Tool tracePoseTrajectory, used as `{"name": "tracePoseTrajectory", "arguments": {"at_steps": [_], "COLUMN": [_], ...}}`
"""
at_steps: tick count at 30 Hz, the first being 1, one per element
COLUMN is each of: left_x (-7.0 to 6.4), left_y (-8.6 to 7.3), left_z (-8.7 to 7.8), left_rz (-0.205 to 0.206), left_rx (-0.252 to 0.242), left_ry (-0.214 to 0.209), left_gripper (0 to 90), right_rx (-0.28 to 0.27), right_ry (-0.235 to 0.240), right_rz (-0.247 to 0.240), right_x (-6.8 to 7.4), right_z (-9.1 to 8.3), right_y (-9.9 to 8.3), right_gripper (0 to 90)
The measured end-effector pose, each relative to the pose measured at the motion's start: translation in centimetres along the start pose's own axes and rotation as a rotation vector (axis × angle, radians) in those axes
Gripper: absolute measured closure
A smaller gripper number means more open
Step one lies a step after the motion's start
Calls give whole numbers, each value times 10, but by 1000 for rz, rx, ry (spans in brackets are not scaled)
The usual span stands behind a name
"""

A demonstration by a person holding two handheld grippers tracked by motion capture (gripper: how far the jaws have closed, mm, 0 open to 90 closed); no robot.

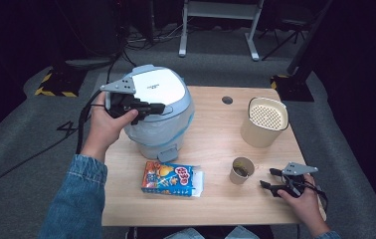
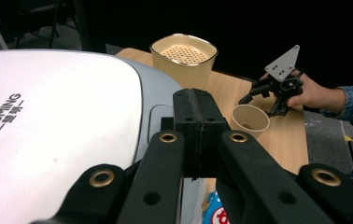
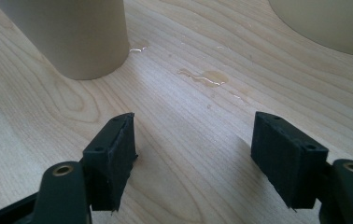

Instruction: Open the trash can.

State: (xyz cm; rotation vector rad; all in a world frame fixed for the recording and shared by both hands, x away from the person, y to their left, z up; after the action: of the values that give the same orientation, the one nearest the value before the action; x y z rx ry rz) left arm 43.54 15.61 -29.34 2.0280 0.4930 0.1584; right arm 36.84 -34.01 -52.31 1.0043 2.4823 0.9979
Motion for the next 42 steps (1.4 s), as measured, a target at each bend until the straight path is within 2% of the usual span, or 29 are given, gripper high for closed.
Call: {"name": "tracePoseTrajectory", "arguments": {"at_steps": [6, 19, 31, 38, 39, 41, 42], "left_x": [3, -2, -4, -5, -7, -10, -12], "left_y": [1, 3, 2, 1, 2, 3, 2], "left_z": [10, 14, 15, 16, 16, 16, 15], "left_rz": [-3, 31, 17, -2, -16, -18, -9], "left_rx": [36, 49, 72, 59, 51, 36, 40], "left_ry": [19, 66, 78, 50, 37, 62, 72], "left_gripper": [897, 899, 900, 898, 865, 666, 653], "right_rx": [0, 0, 0, 0, 0, 1, 1], "right_ry": [0, 0, 0, 0, 0, 0, 0], "right_rz": [0, 0, 1, 1, 1, 1, 1], "right_x": [0, 0, 0, 0, 0, 0, 0], "right_z": [0, 0, 0, 0, 0, 0, 0], "right_y": [0, 0, 0, 0, 0, 0, 0], "right_gripper": [309, 309, 308, 308, 308, 309, 308]}}
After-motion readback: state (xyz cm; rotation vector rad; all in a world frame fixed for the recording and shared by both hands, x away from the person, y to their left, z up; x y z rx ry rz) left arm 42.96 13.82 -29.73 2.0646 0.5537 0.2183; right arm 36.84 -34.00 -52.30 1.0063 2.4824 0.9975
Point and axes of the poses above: each handheld gripper's, and its own axes: z roughly forward along the jaws, y roughly out of its top, x roughly to its left, the point moved 3 cm from there along z, roughly forward along the jaws, and after that the axes turned 5 degrees about x, right-handed, at the moved point
